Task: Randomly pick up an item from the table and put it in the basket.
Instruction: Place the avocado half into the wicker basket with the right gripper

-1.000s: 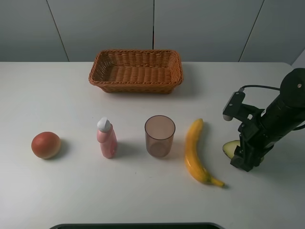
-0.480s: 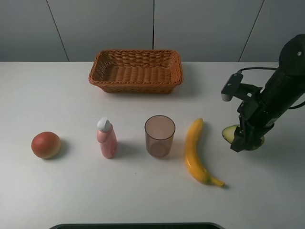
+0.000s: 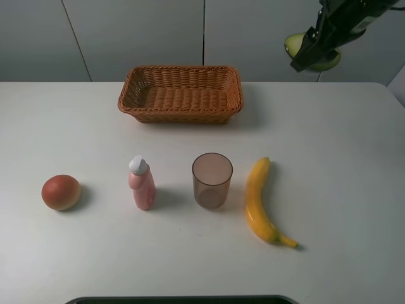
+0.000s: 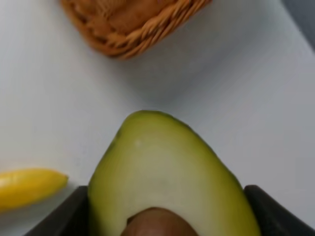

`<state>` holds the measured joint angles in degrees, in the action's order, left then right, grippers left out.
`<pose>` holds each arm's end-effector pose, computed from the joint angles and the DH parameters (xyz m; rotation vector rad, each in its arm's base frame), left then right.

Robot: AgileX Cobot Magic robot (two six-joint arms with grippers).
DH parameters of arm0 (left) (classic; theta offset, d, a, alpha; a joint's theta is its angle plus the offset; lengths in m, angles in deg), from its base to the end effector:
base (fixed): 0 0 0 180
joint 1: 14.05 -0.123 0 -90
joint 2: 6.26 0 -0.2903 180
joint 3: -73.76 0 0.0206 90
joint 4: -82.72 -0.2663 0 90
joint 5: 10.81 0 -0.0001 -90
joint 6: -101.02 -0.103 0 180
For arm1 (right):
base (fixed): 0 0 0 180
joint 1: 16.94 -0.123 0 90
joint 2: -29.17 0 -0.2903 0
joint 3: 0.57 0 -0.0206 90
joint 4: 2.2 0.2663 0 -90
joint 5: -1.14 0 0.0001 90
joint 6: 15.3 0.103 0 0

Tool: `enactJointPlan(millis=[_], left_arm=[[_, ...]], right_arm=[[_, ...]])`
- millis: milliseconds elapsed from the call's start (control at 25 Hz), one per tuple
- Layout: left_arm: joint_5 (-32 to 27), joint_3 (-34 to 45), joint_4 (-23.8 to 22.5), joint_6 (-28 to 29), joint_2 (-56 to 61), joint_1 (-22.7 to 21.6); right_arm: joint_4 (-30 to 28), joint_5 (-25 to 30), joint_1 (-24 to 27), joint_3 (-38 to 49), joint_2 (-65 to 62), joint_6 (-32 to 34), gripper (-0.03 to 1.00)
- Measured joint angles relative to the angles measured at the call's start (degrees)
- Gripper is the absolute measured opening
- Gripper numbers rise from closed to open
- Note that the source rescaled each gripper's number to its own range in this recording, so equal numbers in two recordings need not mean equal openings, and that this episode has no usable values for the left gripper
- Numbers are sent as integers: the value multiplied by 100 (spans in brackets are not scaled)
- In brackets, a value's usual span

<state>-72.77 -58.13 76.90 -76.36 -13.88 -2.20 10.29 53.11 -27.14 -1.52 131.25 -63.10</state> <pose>0.0133 0.0066 0.2809 0.1583 2.0439 -0.0355 0.3639 0.0833 0.2857 -1.1680 2.3611 0.0521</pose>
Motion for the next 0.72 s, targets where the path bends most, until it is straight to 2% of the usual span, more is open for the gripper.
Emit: enactJointPlan(millis=[80,200,480,640,720], left_arm=[[0,0,0,0,0,0],[0,0,0,0,0,0],[0,0,0,0,0,0],[0,0,0,0,0,0],[0,0,0,0,0,0]], right_arm=[[358,-25,0,-346,150,-106,1],[831,-411,-93,-686,468,-234,1],[1824,-1431,-752,-1289,1649,-275,1],[2165,-2170,-1169,-1393,2344,-275,1],[2329,-2331,-1287,-1461,2669,-275,1]])
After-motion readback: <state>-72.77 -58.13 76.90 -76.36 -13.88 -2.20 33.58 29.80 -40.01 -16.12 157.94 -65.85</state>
